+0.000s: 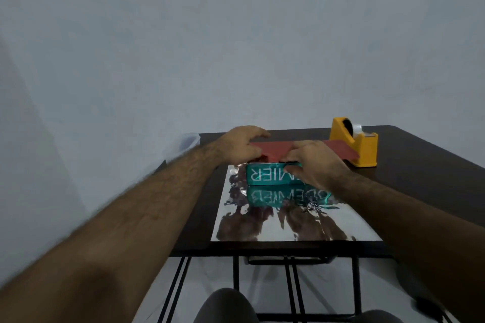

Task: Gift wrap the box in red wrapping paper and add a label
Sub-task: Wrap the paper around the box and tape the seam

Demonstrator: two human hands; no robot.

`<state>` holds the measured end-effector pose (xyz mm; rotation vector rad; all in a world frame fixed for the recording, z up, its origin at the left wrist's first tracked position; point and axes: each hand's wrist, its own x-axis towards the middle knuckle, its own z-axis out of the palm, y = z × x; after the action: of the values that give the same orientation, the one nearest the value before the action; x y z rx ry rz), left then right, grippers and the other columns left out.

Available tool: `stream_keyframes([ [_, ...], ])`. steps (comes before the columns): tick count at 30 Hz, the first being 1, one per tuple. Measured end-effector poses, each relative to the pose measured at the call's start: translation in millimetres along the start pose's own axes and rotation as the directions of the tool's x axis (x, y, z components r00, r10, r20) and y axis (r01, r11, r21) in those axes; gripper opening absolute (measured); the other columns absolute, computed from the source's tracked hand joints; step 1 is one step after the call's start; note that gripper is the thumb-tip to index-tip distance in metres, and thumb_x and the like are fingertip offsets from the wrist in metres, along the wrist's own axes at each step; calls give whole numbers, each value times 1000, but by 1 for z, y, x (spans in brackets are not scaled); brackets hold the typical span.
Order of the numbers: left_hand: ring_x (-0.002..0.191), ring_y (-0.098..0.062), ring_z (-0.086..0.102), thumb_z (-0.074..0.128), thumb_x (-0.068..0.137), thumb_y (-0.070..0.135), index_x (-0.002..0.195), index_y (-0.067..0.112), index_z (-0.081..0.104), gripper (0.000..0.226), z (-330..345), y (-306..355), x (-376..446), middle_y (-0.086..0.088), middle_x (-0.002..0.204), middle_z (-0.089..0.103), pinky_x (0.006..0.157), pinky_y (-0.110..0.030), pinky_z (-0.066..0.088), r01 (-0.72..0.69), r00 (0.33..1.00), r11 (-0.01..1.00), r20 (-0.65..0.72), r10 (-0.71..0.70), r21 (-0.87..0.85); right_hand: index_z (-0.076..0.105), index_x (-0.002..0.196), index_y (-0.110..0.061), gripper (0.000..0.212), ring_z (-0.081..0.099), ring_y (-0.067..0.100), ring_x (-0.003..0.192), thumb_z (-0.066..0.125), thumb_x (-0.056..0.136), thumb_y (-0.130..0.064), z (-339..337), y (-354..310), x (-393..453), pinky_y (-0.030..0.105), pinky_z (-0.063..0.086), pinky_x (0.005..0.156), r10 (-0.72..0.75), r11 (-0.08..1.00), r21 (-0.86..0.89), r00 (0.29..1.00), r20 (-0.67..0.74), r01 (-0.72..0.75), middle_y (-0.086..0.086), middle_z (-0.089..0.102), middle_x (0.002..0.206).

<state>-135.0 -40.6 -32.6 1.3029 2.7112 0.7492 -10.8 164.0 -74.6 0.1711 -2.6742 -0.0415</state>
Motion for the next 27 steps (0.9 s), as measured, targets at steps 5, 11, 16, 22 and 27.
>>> stream_keyframes([
  [5, 139, -25, 53, 46, 111, 38, 159, 21, 46, 50, 13, 9, 19, -4, 156, 54, 117, -38, 42, 140, 987, 990, 85, -140, 4, 81, 119, -26, 28, 65, 20, 105, 81, 91, -30, -5, 12, -4, 39, 53, 93, -54, 996, 73, 999, -6, 54, -6, 73, 116],
  [11, 76, -24, 64, 44, 112, 45, 112, 10, 66, 41, 7, 2, 22, -10, 89, 70, 71, -32, 52, 151, 989, 988, -8, -151, 30, 79, 118, -28, 37, 62, 26, 107, 67, 93, -4, -4, 31, -10, 42, 54, 88, 136, 990, 52, 988, -70, -132, 2, 66, 115],
  [16, 118, -21, 61, 57, 109, 35, 137, 15, 65, 36, 10, -3, 14, -3, 128, 66, 94, -25, 42, -34, 999, 994, -16, 36, 107, 73, 98, -1, 32, 69, 30, 90, 61, 99, -31, -4, 30, 7, 41, 57, 77, 583, 690, 423, 798, 155, -587, 14, 74, 96],
  [22, 95, -18, 66, 77, 92, 53, 103, 22, 72, 33, 10, -9, 4, 9, 97, 68, 82, -33, 52, -62, 998, 971, -11, 66, 230, 82, 103, -15, 13, 72, 22, 99, 73, 96, -21, -7, 27, 11, 41, 62, 91, 515, 663, 468, 809, 281, -585, -1, 76, 102],
  [27, 93, -10, 70, 79, 91, 52, 102, 25, 79, 29, 0, -2, -6, 9, 102, 76, 86, -33, 57, -71, 997, 992, -22, 74, 102, 81, 112, -21, 19, 69, 19, 110, 66, 100, -20, -10, 26, 20, 33, 57, 98, 507, 729, 390, 827, 245, -562, 0, 76, 118],
])
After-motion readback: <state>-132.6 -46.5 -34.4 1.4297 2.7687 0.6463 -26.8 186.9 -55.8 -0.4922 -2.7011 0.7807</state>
